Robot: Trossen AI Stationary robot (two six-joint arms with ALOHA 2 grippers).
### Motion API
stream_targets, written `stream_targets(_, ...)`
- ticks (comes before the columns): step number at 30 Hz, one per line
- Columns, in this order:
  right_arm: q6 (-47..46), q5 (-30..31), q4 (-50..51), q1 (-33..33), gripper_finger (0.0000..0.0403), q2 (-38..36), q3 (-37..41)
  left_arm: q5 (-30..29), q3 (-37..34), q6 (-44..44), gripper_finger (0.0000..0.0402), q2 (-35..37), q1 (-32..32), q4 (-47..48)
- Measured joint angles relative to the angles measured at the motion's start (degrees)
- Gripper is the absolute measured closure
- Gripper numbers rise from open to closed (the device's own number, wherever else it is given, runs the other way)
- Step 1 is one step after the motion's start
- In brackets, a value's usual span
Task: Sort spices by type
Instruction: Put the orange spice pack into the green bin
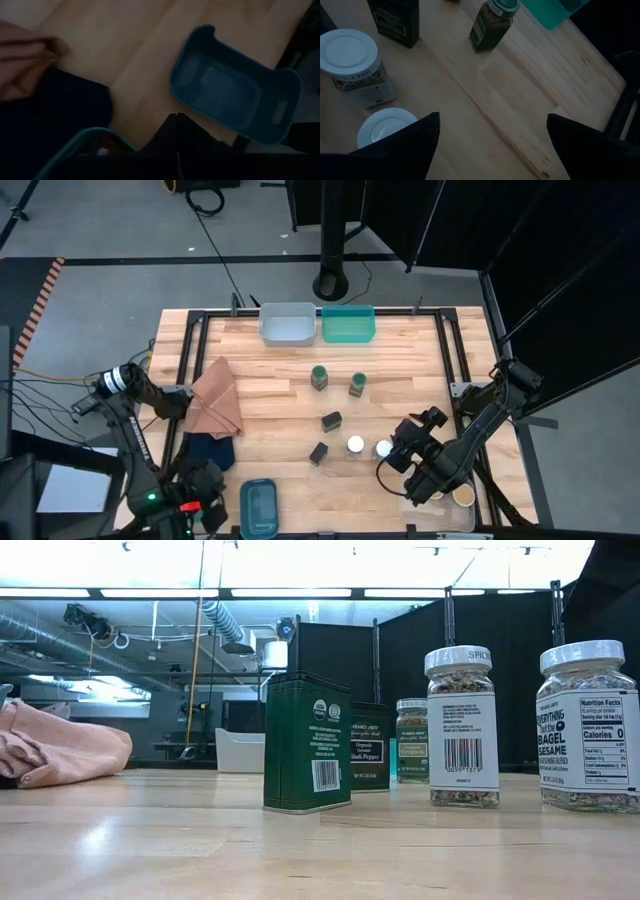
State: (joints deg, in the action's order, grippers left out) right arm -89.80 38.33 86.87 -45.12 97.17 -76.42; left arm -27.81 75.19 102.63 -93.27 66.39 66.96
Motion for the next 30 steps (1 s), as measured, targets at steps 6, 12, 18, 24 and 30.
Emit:
stream_targets(6, 0.0, 0.0, -0.04, 0.0, 0.0029, 0.0, 0.0, 0.46, -4.96, 0.07, 0.0402, 0.0, -0.01, -11.0)
stream_targets(12, 0.57, 0.0, -0.04, 0.0, 0.0029, 0.0, 0.0, 3.97, -9.98, 0.12, 0.0402, 0.0, -0.02, -19.01)
stream_targets(18, 1.49, 0.0, -0.02, 0.0, 0.0029, 0.0, 0.0, 10.15, -12.66, 0.31, 0.0402, -0.02, -0.13, -19.6)
stream_targets(24, 1.49, 0.0, -0.01, 0.14, 0.0029, 0.0, 0.0, 15.6, -12.66, 0.29, 0.0402, -0.03, -0.24, -19.37)
stream_targets(30, 1.49, 0.05, -0.03, 0.24, 0.0029, 0.0, 0.0, 19.97, -11.73, 0.35, 0.0402, -0.04, -0.28, -18.71)
